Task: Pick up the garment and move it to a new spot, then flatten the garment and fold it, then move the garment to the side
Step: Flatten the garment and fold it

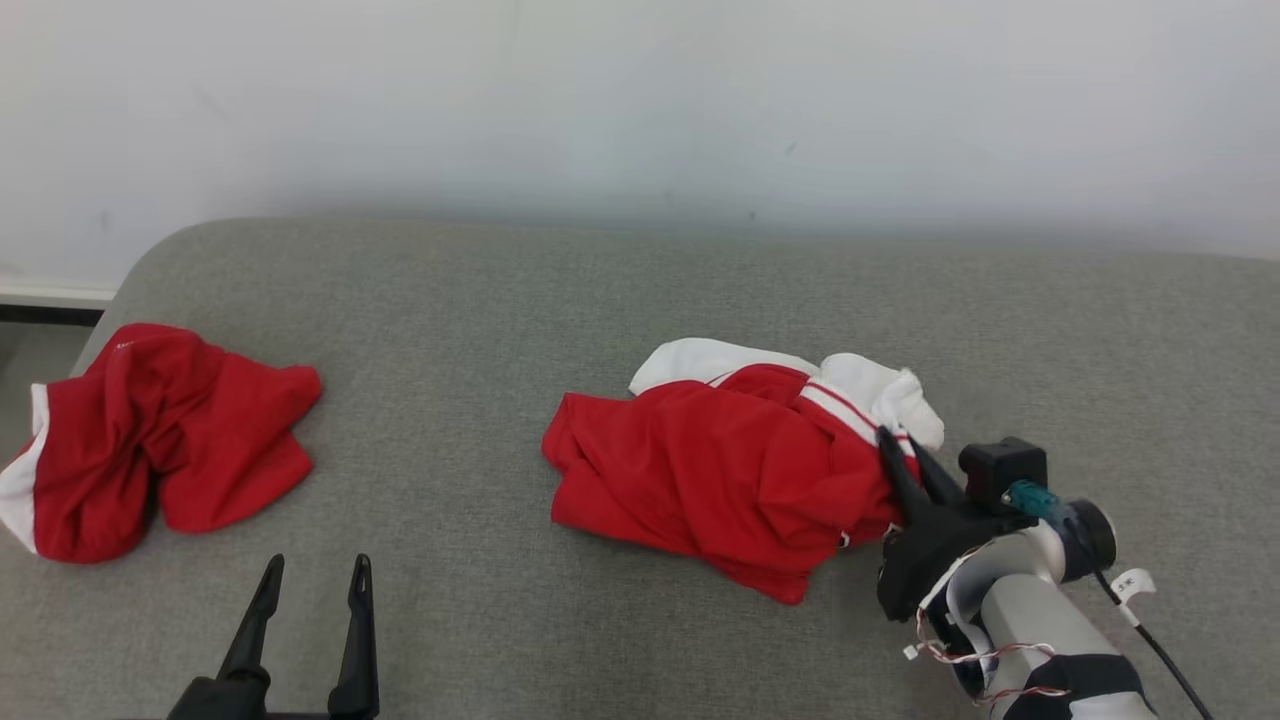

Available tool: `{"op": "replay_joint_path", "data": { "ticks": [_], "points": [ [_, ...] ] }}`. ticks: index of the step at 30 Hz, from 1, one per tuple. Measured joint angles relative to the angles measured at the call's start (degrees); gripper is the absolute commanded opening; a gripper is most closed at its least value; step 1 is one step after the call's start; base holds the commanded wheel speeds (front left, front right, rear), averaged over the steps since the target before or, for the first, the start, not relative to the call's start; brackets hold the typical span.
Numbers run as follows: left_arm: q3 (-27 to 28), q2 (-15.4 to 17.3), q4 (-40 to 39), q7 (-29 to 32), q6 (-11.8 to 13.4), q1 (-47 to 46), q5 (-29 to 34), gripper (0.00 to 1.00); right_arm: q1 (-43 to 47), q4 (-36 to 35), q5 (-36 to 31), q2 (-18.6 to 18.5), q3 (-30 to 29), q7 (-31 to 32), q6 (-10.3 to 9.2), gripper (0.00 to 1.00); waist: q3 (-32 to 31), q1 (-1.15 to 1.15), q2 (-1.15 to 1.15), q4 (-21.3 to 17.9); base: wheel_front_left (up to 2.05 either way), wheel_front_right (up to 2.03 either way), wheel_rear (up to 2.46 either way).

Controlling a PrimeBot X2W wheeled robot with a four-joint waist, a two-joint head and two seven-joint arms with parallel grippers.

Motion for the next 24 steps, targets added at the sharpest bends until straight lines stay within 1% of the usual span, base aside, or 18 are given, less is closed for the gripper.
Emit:
{"op": "replay_joint_path", "data": {
  "ticks": [2,5,10,13,15,19,21,23,24],
  "points": [
    [0.26,0.00,-0.07,0.00,-0.03,0.05,0.02,1.00,0.03,-2.35,-0.03,-0.64,0.09,-0.98,0.00,0.00,-0.30,-0.01,0.00,-0.59,0.00,0.00,0.00],
    [0.63,-0.07,-0.45,0.00,-0.05,0.31,0.01,1.00,1.57,-8.47,0.03,-1.29,-0.38,-1.47,0.00,0.00,-0.72,-0.01,0.00,-1.54,0.00,0.00,0.00],
    [0.78,-0.32,-0.85,0.00,-0.07,0.94,0.00,1.00,10.52,-24.06,-0.51,-2.41,-3.91,-1.57,0.00,0.00,-0.99,-0.01,0.00,-3.12,0.00,0.00,0.00],
    [0.74,-0.60,-0.89,0.00,-0.09,1.14,-0.09,1.00,17.06,-32.62,-1.15,-2.01,-5.44,-1.56,0.00,0.00,-0.93,-0.01,0.00,-3.99,0.00,0.00,0.00],
    [0.74,-0.70,-0.88,0.00,-0.13,1.16,-0.14,1.00,21.31,-37.04,-1.49,-1.38,-6.16,-1.60,0.00,0.00,-0.83,-0.01,0.00,-4.53,0.00,0.00,0.00],
    [0.86,-0.92,-0.75,0.00,-0.14,1.16,-0.15,1.00,29.56,-41.53,-1.87,0.53,-7.17,-1.69,0.00,0.00,-0.68,-0.01,0.00,-5.48,0.00,0.00,0.00],
    [0.94,-0.98,-0.73,0.00,-0.38,1.15,-0.15,1.00,32.56,-42.72,-1.88,1.58,-6.70,-1.70,0.00,0.00,-0.63,-0.01,0.00,-5.94,0.00,0.00,0.00],
    [1.07,-1.02,-0.69,0.00,-0.41,1.14,-0.15,1.00,34.83,-42.48,-1.93,2.38,-5.80,-1.70,0.00,0.00,-0.57,-0.01,-0.01,-6.42,0.00,0.00,0.00],
    [1.09,-1.03,-0.69,0.00,-0.42,1.14,-0.15,1.00,35.73,-41.76,-1.93,2.72,-5.39,-1.69,0.00,0.26,-0.52,-0.01,0.00,-6.67,0.00,0.00,0.00]
  ]
}}
